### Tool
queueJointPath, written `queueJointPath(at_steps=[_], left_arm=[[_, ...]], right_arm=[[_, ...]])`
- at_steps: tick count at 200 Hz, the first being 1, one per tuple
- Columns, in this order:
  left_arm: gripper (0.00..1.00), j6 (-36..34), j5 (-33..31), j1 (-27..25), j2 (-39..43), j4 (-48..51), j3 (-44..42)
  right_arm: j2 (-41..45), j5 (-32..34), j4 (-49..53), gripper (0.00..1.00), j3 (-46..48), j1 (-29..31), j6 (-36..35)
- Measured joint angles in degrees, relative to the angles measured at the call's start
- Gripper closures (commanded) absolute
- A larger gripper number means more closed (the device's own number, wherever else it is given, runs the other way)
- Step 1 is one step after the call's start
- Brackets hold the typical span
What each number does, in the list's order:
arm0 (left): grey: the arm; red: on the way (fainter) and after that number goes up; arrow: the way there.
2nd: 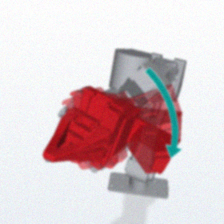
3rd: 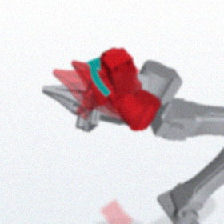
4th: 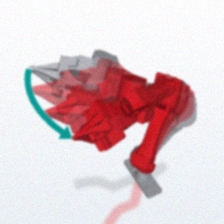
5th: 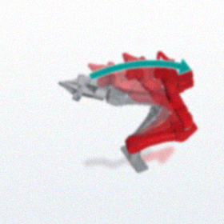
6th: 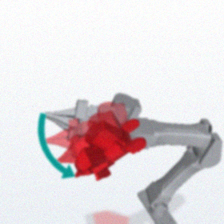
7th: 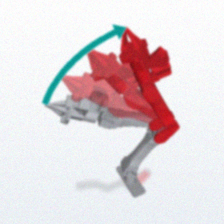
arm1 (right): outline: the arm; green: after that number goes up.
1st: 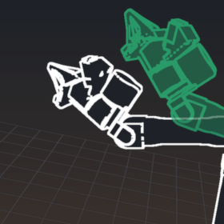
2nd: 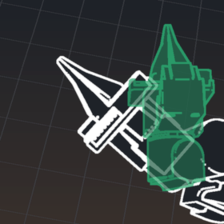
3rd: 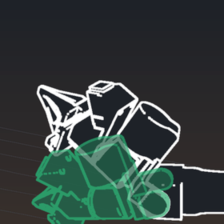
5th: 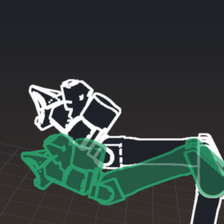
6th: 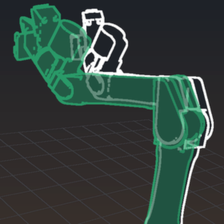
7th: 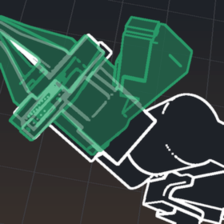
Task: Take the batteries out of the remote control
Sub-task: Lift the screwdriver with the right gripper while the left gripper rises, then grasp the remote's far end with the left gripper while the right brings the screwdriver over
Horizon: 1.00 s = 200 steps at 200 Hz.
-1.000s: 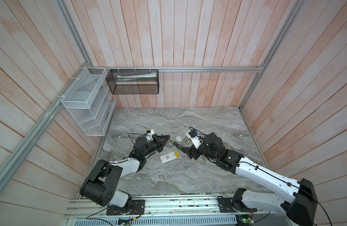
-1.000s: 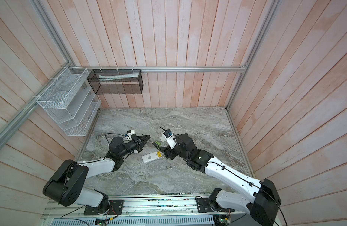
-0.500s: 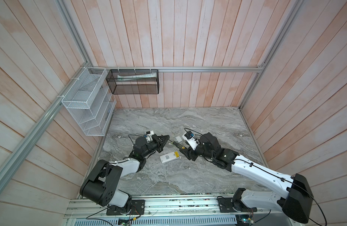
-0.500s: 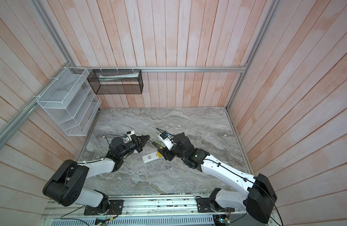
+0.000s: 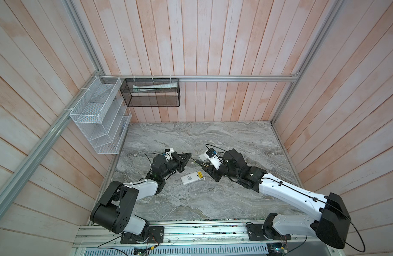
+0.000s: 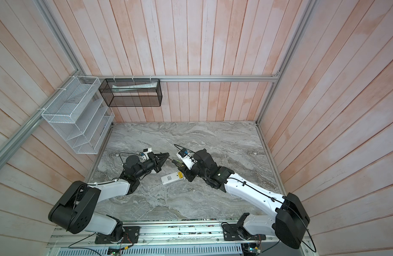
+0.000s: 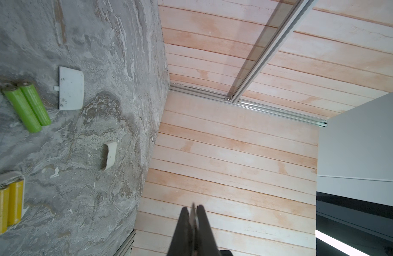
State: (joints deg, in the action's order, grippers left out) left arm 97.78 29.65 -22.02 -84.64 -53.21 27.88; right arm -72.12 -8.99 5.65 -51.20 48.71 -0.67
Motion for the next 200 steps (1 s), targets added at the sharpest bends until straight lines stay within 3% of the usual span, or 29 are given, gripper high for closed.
queueJointPath(at_steps=[38, 47, 63, 103, 133, 200], left_arm=[[1.0, 0.2, -0.4, 0.3, -0.2, -0.2, 0.0], [0.96, 0.2, -0.4, 0.4, -0.3, -0.2, 0.0], [0.81, 0.0, -0.3, 0.4, -0.7, -0.2, 0.0], [0.2, -4.2, 1.4, 0.5, -0.9, 3.1, 0.4], [0.01, -10.7, 3.1, 1.1, -1.5, 10.8, 4.0], [0.0, -34.3, 4.0, 1.1, -1.5, 36.6, 15.4]], right_arm=[[-0.9, 0.1, 0.2, 0.91, -0.9, -0.1, 0.2], [-1.1, 0.1, 0.3, 0.97, -0.9, -0.1, 0.2], [-1.3, 0.3, 0.5, 1.0, -1.0, -0.1, 0.2], [-1.7, 4.5, 1.7, 1.0, -1.0, -0.1, 0.2], [-1.7, 9.0, 2.4, 1.0, -0.8, -0.1, 0.3], [0.5, 15.2, 6.5, 1.0, 3.0, -0.1, 2.4]])
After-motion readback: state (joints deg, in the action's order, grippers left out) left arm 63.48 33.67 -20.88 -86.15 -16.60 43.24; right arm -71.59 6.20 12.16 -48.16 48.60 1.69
